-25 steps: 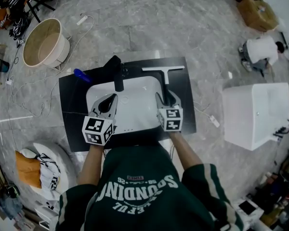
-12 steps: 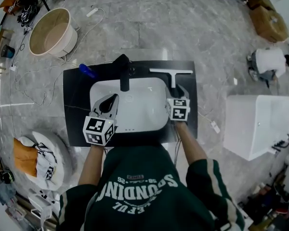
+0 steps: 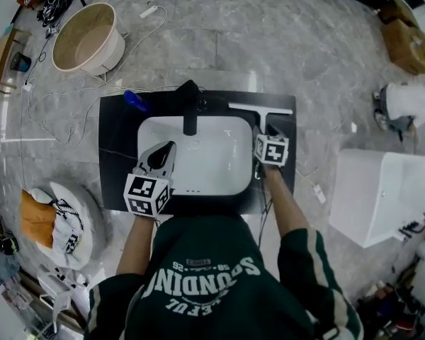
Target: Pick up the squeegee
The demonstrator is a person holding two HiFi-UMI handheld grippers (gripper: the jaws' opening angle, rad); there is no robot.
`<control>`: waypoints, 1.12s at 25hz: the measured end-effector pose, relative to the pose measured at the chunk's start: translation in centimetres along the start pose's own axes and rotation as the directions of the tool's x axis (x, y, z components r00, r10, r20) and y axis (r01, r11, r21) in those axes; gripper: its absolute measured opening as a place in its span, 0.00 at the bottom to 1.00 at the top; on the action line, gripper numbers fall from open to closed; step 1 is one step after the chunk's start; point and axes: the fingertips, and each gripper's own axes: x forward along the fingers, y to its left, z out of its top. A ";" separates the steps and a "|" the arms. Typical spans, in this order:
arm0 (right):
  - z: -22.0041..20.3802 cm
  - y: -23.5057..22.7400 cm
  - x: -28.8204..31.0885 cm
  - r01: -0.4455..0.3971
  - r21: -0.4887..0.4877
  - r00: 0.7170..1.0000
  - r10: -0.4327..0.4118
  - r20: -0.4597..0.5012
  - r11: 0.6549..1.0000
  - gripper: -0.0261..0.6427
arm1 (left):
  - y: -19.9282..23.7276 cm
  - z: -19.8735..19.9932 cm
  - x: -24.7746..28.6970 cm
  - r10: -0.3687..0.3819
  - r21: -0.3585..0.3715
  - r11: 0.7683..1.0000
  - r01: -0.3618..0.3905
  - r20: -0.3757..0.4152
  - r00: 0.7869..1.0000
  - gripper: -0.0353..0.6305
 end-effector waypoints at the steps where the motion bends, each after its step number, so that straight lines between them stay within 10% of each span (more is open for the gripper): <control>1: -0.1 -0.1 0.4 -0.003 0.003 1.000 0.003 -0.018 1.000 0.30 | 0.1 -0.1 -0.1 0.007 -0.004 1.000 -0.007 -0.002 1.000 0.06; 13: -1.6 -0.9 2.7 0.006 -0.035 0.980 -0.013 -0.198 0.999 0.27 | 1.5 -1.2 -1.8 0.061 -0.039 0.997 -0.061 -0.001 0.998 0.06; 18: -0.8 2.4 2.4 -0.144 0.044 0.958 0.151 -0.245 0.989 0.24 | 2.1 -1.3 -2.9 0.080 -0.050 0.996 -0.079 0.014 0.997 0.06; 28: -1.6 0.7 2.4 -0.067 0.007 0.961 0.066 -0.270 0.998 0.16 | 3.7 -2.0 -5.6 0.120 -0.072 0.990 -0.118 0.035 0.992 0.06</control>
